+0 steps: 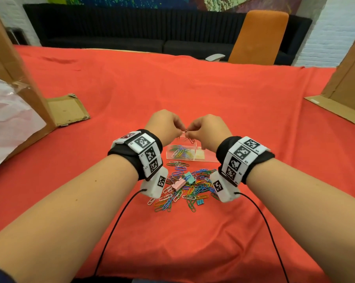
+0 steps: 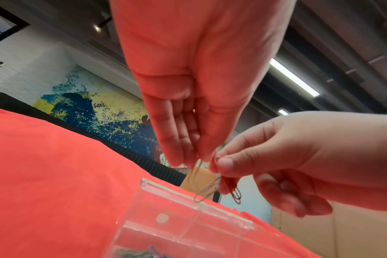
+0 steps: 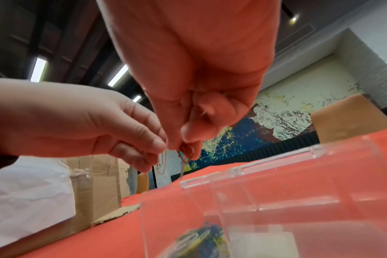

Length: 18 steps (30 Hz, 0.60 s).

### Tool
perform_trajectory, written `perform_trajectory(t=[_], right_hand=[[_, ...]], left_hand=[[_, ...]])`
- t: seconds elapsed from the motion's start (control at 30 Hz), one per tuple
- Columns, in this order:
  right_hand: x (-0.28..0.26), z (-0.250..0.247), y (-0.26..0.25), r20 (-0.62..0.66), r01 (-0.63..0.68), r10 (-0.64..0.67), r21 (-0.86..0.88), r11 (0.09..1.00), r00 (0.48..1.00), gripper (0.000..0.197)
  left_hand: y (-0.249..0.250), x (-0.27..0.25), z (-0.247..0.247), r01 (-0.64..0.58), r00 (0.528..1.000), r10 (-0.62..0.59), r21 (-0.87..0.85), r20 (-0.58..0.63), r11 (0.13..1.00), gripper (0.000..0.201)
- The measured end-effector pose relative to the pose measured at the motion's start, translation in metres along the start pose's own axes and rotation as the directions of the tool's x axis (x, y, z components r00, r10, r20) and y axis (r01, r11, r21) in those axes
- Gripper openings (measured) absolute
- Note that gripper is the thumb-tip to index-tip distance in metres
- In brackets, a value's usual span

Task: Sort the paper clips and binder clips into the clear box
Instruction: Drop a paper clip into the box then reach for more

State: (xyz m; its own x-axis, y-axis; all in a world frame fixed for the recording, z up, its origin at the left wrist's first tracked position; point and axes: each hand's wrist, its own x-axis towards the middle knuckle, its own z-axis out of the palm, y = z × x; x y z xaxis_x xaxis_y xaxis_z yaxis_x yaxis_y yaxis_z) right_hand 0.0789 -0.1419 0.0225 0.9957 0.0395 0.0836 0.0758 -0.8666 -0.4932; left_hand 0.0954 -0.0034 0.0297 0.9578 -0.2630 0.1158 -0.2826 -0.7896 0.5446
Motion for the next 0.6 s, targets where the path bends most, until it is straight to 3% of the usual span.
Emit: perform_trajectory(t=[0.23,0.3,0.4,0.5,0.6], right_hand=[[-0.001,0.007,0.001,0.053,0.036,-0.031,-0.088,0.995,0.998,0.022],[-0.005,0.002,0.002,0.060,0.053,-0.048,-0.100,0.994,0.997,0.025],[-0.015,-0.007,0.000,0.078,0.109,-0.099,-0.138,0.984,0.992,0.020],[-0.026,-0.010,0.002,0.304,0.174,-0.099,-0.232,0.957,0.947,0.017],[-0.035,-0.005,0.010,0.488,0.177,0.029,-0.370,0.912,0.873,0.021]], left_hand=[[-0.012,-0.003,0.006,0.007,0.998,-0.009,0.038,0.058,0.999,0.012],[-0.013,-0.009,0.003,-0.017,0.974,-0.009,0.113,0.227,0.993,0.008],[-0.016,-0.019,0.003,-0.046,0.881,-0.073,0.238,0.467,0.970,0.013],[-0.019,-0.026,0.008,-0.102,0.837,-0.085,0.307,0.541,0.946,0.029],[-0.018,-0.030,0.014,-0.150,0.811,-0.107,0.381,0.575,0.912,0.039]])
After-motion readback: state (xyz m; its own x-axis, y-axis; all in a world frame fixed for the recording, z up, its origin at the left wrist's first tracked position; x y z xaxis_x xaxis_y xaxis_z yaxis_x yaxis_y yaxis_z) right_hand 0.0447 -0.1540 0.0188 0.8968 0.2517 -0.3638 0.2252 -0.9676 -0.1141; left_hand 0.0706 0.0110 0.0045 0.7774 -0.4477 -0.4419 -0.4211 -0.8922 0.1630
